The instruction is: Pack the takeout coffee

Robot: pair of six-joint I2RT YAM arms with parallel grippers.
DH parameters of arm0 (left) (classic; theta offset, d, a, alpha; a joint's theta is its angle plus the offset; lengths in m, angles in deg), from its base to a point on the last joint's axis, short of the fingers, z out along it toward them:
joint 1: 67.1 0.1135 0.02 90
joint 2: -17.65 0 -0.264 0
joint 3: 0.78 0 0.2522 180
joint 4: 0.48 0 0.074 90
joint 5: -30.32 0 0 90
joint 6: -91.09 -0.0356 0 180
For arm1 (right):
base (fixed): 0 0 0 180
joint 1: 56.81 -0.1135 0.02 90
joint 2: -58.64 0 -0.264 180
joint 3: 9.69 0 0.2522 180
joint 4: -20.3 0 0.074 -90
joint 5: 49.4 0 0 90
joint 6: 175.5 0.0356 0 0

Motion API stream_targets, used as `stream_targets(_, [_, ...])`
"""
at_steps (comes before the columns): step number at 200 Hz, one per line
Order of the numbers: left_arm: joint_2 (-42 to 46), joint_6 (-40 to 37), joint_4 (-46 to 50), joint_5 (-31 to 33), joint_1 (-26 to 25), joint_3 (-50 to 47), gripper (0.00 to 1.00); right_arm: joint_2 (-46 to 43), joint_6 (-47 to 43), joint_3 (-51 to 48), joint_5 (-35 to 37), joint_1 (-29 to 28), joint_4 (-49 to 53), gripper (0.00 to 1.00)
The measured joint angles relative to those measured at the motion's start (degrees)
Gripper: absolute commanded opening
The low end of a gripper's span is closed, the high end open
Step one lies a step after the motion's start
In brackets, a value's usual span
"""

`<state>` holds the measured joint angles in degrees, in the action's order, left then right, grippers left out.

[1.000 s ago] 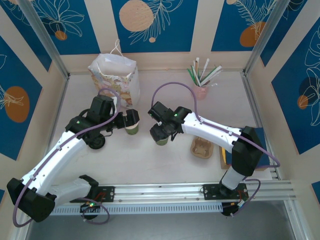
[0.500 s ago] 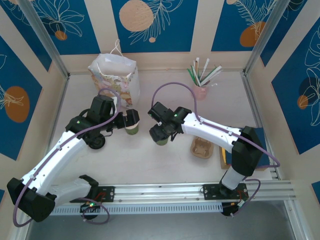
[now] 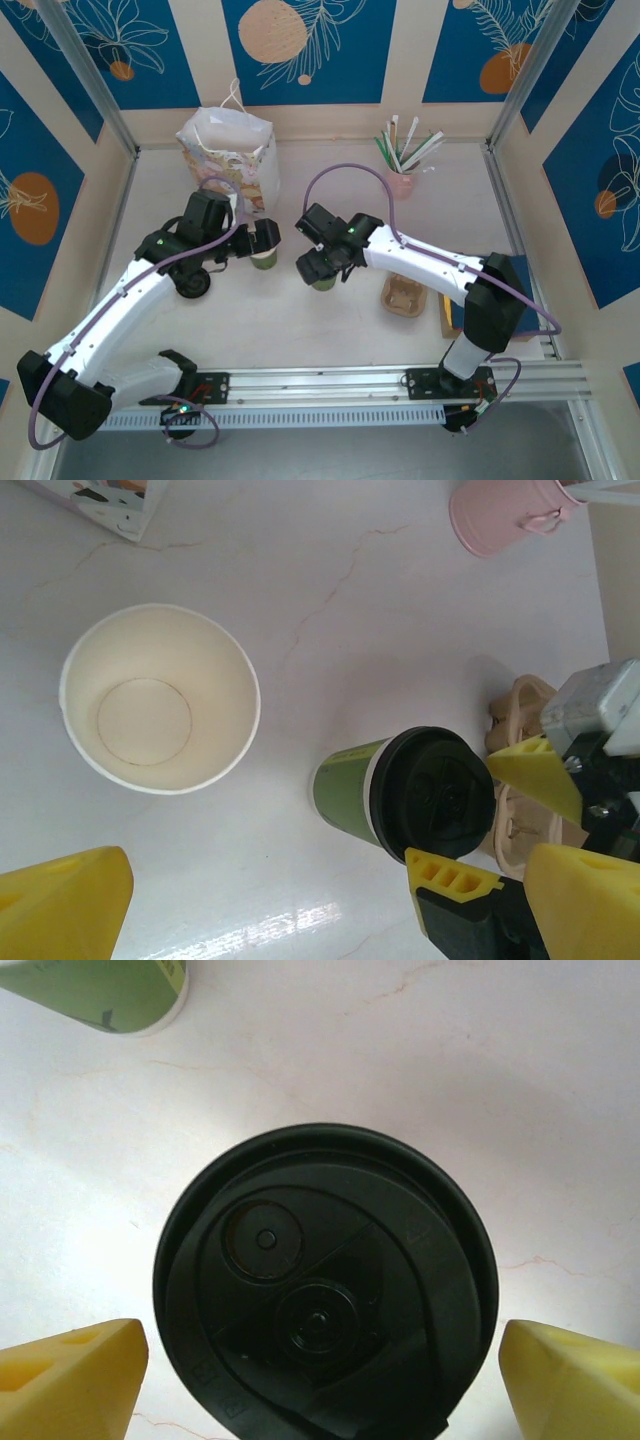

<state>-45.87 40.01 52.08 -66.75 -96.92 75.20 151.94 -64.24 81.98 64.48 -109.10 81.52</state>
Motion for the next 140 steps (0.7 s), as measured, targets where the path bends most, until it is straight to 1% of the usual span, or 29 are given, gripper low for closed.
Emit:
stream_targets(23, [-0.83,0.42,-1.11,-1.57,-0.28,0.0,1.0,-2.21,0.85,0.11,-1.68,1.2,-0.09,0.91])
stream_targets(43, [-2.16,1.14,-2.64,-2.86,-1.64,0.0,1.0,-4.74,2.34,0.07,-4.24,3.45,-0.5,0.88])
stream_targets(57, [-3.45,1.46,-3.52,-3.58,-2.89,0.0,0.94,-6.75,3.8,-0.48,-6.49,5.38,-1.53,0.83])
stream_targets(61, [-3.93,1.84,-3.76,-3.82,-3.3,0.0,0.92,-7.48,4.22,-0.92,-7.21,6.03,-1.97,0.79])
stream_targets(66, [-4.39,1.66,-3.93,-3.93,-3.76,0.0,0.9,-8.17,4.94,-1.44,-8.11,6.69,-2.34,0.71])
stream_targets(73, [-5.22,1.86,-4.13,-4.2,-4.42,0.0,0.87,-9.33,5.81,-2.64,-9.68,7.96,-3.23,0.67])
stream_targets(86, [-6.8,2.16,-4.39,-4.74,-5.53,0.02,0.84,-11.06,7.76,-5.09,-13.07,10.36,-4.52,0.66])
stream_targets(112, [-10.21,2.56,-4.96,-5.31,-7.34,0.07,0.7,-12.5,11.04,-9.88,-17.94,14.25,-6.69,0.65])
stream_targets(119, [-11.08,2.62,-5.07,-5.42,-7.69,0.09,0.68,-12.5,11.8,-10.64,-18.73,14.67,-6.99,0.65])
stream_targets(133, [-12.52,2.75,-5.33,-5.6,-8.15,0.09,0.63,-12.5,13.03,-11.8,-20.37,15.1,-7.58,0.58])
stream_targets(140, [-13.14,2.8,-5.42,-5.7,-8.31,0.09,0.61,-12.5,13.53,-12.11,-21.27,15.34,-7.85,0.57])
